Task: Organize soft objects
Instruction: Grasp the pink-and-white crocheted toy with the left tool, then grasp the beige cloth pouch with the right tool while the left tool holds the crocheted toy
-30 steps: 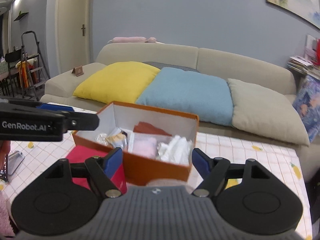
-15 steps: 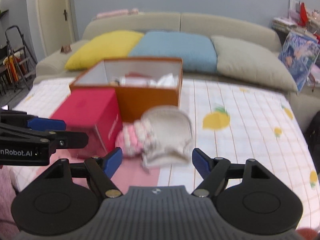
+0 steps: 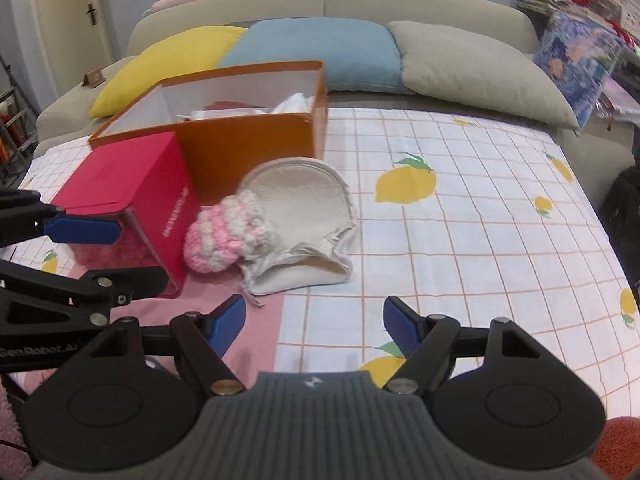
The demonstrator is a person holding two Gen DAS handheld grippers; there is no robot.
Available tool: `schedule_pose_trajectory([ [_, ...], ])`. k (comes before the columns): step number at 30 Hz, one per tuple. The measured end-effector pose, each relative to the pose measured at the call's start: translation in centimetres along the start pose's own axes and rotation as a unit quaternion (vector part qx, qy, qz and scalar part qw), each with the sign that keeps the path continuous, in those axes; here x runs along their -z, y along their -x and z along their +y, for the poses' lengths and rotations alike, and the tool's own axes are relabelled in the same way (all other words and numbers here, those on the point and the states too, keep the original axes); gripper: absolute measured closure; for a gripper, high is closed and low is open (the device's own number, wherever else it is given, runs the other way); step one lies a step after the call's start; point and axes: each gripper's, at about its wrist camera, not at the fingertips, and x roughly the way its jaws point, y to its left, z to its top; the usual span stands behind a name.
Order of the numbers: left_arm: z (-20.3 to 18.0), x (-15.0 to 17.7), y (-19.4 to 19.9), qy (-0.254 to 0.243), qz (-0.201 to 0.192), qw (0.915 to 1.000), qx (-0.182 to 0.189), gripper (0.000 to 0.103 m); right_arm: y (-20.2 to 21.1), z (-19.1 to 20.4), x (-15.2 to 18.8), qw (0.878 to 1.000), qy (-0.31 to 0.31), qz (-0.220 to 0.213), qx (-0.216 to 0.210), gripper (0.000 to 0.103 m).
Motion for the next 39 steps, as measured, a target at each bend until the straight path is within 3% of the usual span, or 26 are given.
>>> schedule_pose_trajectory([
  [4,-1.8,-0.9,-1.8,-0.097,0.015,0.9947,-0.031,0.035,-0.8,-1.4,-0.2,1.0,-0.027,0.002,0.001,0.028],
  [10,-3.9,-1.5,-5.4,-0.23,0.052,0.9692,-0.072,0.035,-2.6,-2.9,-0.6,0.999,-0.052,0.0,-0.016,0.028],
  [16,-4.3,-1.6,-8.9,-0.273,0.09,0.9541,-0.083,0.035,-5.1,-2.6,-1.0,0.999,-0.018,-0.006,-0.032,0.029],
  [19,-4.9,-1.1,-10.0,-0.312,0.099,0.9397,-0.099,0.035,-6.6,-2.2,-0.8,0.999,0.003,0.005,-0.041,0.031],
  [25,-5.8,-0.5,-11.5,-0.346,0.113,0.9252,-0.107,0.035,-9.5,-1.7,-0.7,0.998,0.06,0.021,-0.018,0.043],
  [27,-5.8,-0.4,-11.9,-0.344,0.12,0.925,-0.108,0.035,-10.1,-1.9,-0.7,0.997,0.066,0.021,-0.017,0.047],
  [30,-5.6,-0.2,-12.2,-0.337,0.122,0.9266,-0.114,0.043,-10.6,-2.1,-0.8,0.997,0.064,0.019,-0.033,0.053],
  [32,-5.6,0.0,-12.2,-0.337,0.116,0.927,-0.117,0.048,-10.8,-2.0,-0.7,0.997,0.07,0.016,-0.042,0.064],
  [34,-5.6,0.0,-12.1,-0.328,0.111,0.931,-0.116,0.059,-10.8,-1.7,-0.7,0.996,0.082,0.009,-0.042,0.067],
  [39,-5.6,-0.2,-11.4,-0.303,0.097,0.9402,-0.123,0.068,-10.8,-2.0,-0.8,0.996,0.075,0.005,-0.047,0.09],
])
